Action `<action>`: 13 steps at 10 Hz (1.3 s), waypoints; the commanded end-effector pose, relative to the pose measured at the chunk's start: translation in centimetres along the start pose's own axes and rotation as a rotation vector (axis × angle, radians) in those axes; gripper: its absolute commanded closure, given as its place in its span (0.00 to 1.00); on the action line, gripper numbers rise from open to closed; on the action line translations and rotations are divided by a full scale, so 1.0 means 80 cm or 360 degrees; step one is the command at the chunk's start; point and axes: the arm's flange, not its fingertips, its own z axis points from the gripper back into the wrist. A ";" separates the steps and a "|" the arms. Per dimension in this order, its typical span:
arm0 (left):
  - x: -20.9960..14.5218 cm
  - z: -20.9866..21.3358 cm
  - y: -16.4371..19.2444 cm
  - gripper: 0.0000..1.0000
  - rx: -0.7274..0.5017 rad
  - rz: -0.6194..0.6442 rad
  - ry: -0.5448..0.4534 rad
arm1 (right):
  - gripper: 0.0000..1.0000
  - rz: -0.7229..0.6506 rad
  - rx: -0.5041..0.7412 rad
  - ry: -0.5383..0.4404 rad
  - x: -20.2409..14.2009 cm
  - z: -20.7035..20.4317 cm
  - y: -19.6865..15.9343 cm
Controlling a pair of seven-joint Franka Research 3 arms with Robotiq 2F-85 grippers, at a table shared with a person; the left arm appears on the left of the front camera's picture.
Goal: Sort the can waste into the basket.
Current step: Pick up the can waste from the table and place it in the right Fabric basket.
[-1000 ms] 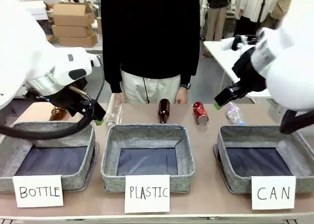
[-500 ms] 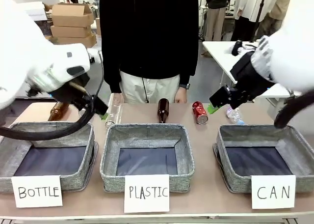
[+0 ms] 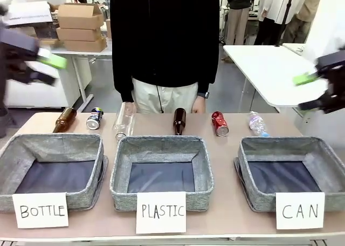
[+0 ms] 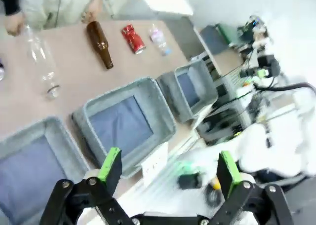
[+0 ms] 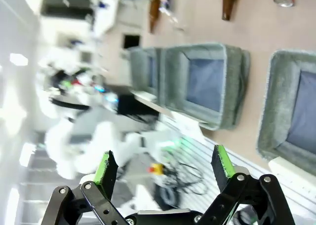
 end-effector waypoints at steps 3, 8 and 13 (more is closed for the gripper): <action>-0.092 0.024 0.092 0.00 0.0150 0.0712 -0.0396 | 0.00 -0.0148 0.0178 -0.0146 -0.006 0.047 -0.021; -0.011 0.065 0.071 0.00 0.0017 0.0443 -0.0206 | 0.00 -0.0148 0.0178 -0.0146 -0.006 0.047 -0.021; -0.011 0.065 0.071 0.00 0.0017 0.0443 -0.0206 | 0.00 0.0108 -0.1358 0.0034 0.074 -0.075 0.006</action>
